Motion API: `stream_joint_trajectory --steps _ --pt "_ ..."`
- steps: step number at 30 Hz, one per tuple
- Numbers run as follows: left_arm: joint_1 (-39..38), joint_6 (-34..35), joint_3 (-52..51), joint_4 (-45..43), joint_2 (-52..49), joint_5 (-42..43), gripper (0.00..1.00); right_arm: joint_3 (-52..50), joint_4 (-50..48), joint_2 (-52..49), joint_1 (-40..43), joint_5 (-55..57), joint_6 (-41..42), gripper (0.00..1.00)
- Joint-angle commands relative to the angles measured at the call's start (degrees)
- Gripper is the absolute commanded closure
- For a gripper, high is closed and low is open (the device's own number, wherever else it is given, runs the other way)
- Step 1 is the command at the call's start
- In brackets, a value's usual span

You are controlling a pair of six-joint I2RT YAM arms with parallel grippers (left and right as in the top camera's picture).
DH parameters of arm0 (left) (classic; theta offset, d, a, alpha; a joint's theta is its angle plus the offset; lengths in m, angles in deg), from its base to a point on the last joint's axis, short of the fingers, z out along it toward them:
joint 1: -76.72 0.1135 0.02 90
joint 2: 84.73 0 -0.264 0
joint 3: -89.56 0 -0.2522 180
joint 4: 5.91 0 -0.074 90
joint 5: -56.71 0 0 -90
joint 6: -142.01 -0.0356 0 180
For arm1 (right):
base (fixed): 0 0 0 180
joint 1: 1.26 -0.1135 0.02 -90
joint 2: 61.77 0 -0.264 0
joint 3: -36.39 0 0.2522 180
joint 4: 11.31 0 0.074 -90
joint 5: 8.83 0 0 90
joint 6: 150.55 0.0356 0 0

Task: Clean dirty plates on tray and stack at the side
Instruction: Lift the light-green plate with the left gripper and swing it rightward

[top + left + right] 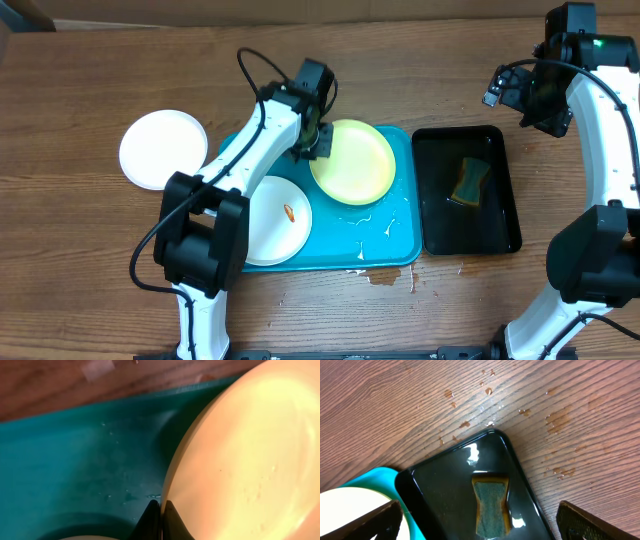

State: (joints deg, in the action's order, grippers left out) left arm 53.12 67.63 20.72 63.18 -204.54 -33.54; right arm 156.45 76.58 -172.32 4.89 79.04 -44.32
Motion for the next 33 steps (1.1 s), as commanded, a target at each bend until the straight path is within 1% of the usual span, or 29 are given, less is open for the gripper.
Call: stream_joint_trajectory --steps 1,4,10,15,21,28,33 --pt "0.00 -1.99 5.70 3.04 -0.28 -3.96 0.96 0.66 -0.31 0.37 -0.28 0.09 -0.15 0.00" --pt "0.00 -1.95 8.92 4.70 -0.28 -5.84 0.96 0.66 -0.31 0.37 -0.28 0.09 -0.15 0.00" --pt "-0.52 -1.86 15.28 6.93 -0.28 -5.75 0.96 0.66 -0.31 0.37 -0.28 0.09 -0.15 0.00" --pt "-2.16 -1.27 18.29 6.78 -0.28 -5.90 0.96 0.66 -0.31 0.37 -0.28 0.09 -0.15 0.00" --pt "-5.53 -1.27 19.10 5.38 -0.28 -6.38 0.96 0.66 -0.31 0.37 -0.28 0.09 -0.15 0.00" --pt "-10.67 -1.27 19.10 1.05 -0.28 -6.95 0.96 0.66 -0.31 0.37 -0.28 0.09 -0.15 0.00" --pt "-14.60 -1.27 19.10 -1.01 -0.31 -12.70 0.96 0.66 -4.63 0.37 -0.28 0.09 -0.13 0.00"
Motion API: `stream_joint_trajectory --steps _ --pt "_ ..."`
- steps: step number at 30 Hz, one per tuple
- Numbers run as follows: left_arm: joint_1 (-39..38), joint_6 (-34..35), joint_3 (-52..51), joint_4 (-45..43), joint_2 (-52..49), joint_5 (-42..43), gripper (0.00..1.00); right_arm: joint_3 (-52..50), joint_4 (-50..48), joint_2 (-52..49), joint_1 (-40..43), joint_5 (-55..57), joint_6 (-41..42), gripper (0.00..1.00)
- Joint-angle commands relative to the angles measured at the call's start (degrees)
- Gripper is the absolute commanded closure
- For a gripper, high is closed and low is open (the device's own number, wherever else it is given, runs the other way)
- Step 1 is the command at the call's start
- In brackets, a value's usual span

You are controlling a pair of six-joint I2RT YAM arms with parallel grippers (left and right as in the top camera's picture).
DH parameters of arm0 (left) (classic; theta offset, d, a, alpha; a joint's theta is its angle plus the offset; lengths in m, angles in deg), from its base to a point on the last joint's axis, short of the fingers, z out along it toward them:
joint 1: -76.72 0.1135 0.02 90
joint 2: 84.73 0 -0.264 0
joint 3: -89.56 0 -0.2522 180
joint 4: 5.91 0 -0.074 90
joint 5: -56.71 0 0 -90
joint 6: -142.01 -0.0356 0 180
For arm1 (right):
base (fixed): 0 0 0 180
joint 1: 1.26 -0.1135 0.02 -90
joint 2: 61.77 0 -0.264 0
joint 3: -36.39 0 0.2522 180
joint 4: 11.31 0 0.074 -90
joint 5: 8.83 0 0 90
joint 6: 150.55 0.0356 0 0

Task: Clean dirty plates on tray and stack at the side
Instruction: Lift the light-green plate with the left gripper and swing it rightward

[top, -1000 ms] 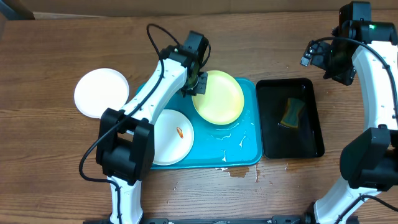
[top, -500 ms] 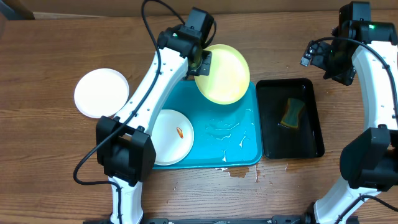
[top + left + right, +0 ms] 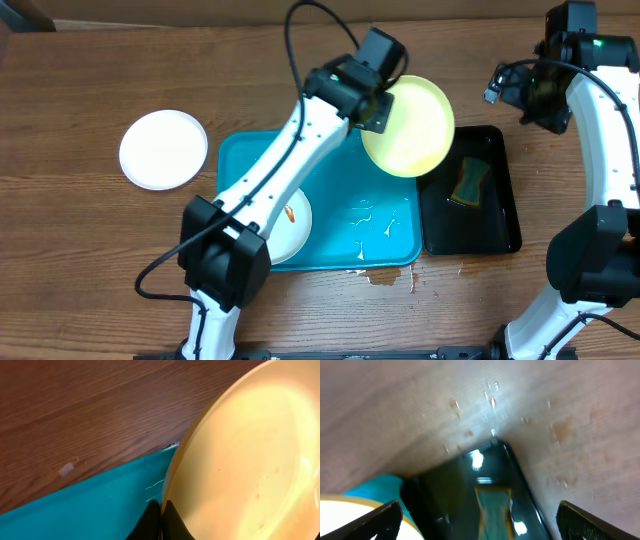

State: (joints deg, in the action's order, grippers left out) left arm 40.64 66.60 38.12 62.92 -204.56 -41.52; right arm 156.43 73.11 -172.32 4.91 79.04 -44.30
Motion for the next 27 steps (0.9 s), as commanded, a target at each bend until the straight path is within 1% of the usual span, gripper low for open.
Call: stream_joint_trajectory --steps 1,6,9,11,17,20,27 --pt "-2.75 -0.24 1.70 -0.94 -0.28 -5.64 0.96 0.68 -1.57 0.37 -0.31 0.07 -0.15 0.00" --pt "-5.66 -0.28 1.70 -1.46 -0.28 -7.26 0.96 0.68 -3.06 0.39 1.20 0.09 0.02 0.00" --pt "-6.95 -0.72 1.70 -2.10 -0.28 -7.96 0.96 0.68 -4.04 0.39 4.07 -0.09 0.20 0.00" --pt "-7.91 -1.09 1.70 -2.58 -0.28 -10.05 0.96 0.68 -4.24 0.37 6.80 -0.81 0.33 0.00" --pt "-11.43 -3.56 1.70 -3.19 -0.28 -18.47 0.96 0.68 -4.31 0.37 14.51 -2.25 0.68 0.00" --pt "-14.03 -4.87 1.70 -3.19 -0.28 -24.65 0.96 0.68 -4.31 0.37 17.29 -2.23 0.66 0.00" --pt "-21.62 -7.61 1.70 -4.24 -0.28 -37.92 0.96 0.68 -4.39 0.37 20.11 -2.23 0.66 0.00"
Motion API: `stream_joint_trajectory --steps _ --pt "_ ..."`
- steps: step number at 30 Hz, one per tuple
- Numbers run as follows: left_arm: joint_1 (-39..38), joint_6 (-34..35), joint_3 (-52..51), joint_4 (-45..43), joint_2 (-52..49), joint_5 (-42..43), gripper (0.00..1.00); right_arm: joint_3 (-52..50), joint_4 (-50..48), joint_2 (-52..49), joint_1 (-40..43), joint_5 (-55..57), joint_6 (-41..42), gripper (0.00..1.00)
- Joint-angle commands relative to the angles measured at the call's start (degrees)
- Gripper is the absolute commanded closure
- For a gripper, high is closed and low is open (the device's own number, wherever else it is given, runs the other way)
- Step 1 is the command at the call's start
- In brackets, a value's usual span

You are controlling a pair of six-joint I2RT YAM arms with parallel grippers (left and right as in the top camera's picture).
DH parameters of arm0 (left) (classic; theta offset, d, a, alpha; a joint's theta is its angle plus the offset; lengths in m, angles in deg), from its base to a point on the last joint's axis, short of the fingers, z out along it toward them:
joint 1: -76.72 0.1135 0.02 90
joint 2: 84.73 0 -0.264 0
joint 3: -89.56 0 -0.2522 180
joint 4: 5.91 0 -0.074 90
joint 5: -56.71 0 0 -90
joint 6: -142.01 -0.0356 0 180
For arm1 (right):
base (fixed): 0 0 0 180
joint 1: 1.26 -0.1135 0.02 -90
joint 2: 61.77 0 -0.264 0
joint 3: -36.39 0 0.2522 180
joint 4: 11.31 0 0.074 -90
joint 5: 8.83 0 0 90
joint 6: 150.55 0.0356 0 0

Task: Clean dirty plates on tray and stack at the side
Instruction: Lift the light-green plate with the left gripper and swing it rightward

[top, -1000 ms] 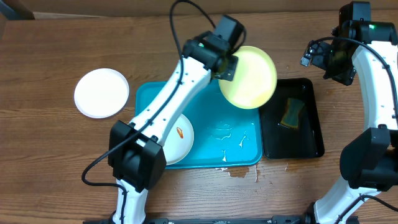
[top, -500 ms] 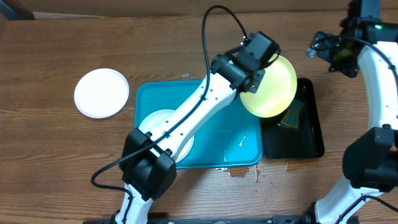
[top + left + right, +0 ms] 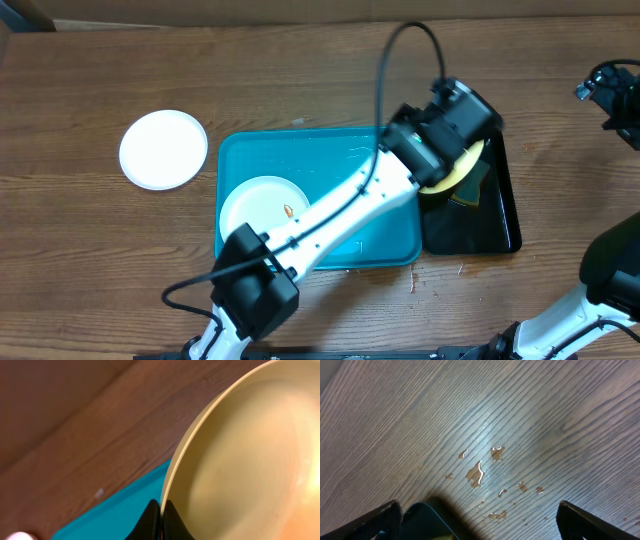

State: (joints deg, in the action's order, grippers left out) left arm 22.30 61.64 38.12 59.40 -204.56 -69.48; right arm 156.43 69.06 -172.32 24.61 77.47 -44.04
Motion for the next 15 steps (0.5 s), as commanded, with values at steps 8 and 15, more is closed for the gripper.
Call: stream_joint_trajectory --steps 8,15 --pt "-11.78 -14.47 1.70 -10.56 -0.28 -29.40 0.96 0.68 -0.37 0.37 0.42 -0.68 0.39 0.00" --pt "-14.62 -18.86 1.70 -15.02 -0.28 -36.46 0.96 0.68 -0.35 0.37 0.42 -0.68 0.37 0.00"
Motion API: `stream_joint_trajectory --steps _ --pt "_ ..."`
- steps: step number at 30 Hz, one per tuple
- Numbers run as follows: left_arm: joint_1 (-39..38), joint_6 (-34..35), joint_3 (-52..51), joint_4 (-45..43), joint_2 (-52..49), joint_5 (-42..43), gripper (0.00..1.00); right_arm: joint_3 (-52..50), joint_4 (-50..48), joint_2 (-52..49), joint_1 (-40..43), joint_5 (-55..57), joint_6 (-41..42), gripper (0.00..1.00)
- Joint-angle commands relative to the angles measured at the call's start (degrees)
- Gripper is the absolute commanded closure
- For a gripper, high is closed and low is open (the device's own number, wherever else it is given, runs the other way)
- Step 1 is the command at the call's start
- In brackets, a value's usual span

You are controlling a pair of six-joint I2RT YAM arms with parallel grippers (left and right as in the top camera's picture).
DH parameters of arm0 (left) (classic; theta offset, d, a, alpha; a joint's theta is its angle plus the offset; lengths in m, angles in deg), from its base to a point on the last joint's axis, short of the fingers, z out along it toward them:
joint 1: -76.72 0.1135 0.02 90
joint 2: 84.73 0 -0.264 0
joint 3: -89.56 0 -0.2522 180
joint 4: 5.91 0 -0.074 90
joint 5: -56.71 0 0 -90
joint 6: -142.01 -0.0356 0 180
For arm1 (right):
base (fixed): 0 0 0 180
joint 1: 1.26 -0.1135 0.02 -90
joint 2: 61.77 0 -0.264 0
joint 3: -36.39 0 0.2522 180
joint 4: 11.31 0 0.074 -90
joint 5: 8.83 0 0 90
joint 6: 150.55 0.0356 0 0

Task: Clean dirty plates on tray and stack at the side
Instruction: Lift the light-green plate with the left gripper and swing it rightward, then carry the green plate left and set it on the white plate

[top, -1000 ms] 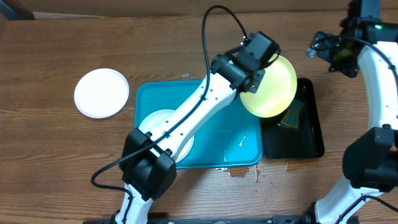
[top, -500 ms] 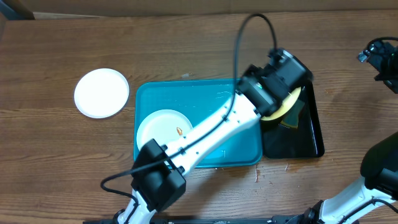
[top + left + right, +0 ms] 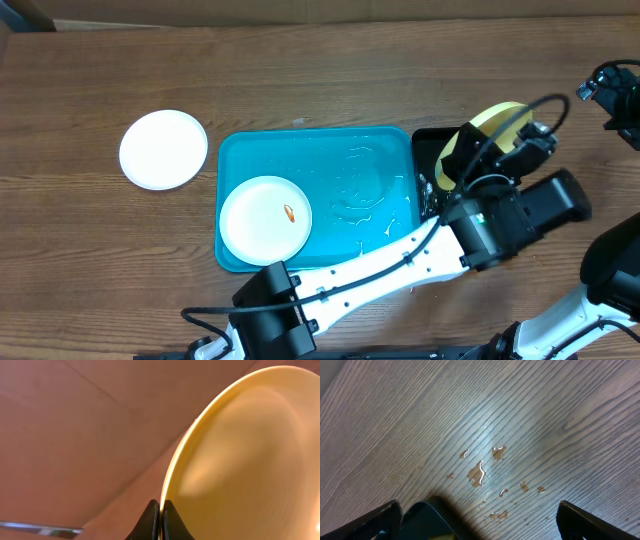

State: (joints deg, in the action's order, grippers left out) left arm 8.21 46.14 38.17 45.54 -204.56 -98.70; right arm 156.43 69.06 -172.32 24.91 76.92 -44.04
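The yellow plate [image 3: 487, 128] is tipped up on edge over the black water tray [image 3: 427, 148], and its inner face [image 3: 250, 460] fills the left wrist view. My left gripper [image 3: 161, 506] is shut on its rim. A white plate with an orange scrap [image 3: 265, 220] lies in the teal tray [image 3: 350, 170]. A clean white plate [image 3: 163, 149] sits on the table to the left. My right gripper [image 3: 479, 512] hangs open over wet wood near the black tray's corner [image 3: 427, 517]. The sponge is hidden.
Water streaks lie on the teal tray's right half. Drops of water [image 3: 482, 467] spot the wood beyond the black tray. My left arm [image 3: 400, 265] stretches across the front of the table to the right. The right arm [image 3: 612, 90] stands at the far right edge.
The yellow plate, half hidden under my left wrist over the black tray before, now stands up on edge. The left wrist has moved towards the front right. The right gripper is unchanged.
My left gripper was shut on the yellow plate's rim as it lay in the teal tray. Then it held the plate above the tray's back right corner, then over the black tray, where it now stands tilted up. The right gripper moved off to the far right.
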Motion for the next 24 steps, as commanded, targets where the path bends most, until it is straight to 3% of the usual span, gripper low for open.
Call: stream_joint_trajectory --steps 1,9,13,24 --pt "-0.57 -3.37 1.66 -1.20 -0.28 -7.15 0.96 0.68 -0.35 0.37 0.11 -0.11 0.39 0.00" --pt "0.35 -3.04 1.66 -1.62 -0.28 -6.51 0.96 0.68 -0.35 0.37 0.11 -0.11 0.39 0.00" --pt "1.38 -2.27 1.66 -1.09 -0.28 -0.55 0.96 0.68 -0.35 0.37 0.11 -0.11 0.39 0.00" --pt "14.67 17.79 1.66 11.89 -0.28 41.57 0.96 0.68 -0.35 0.37 0.11 -0.13 0.39 0.00"
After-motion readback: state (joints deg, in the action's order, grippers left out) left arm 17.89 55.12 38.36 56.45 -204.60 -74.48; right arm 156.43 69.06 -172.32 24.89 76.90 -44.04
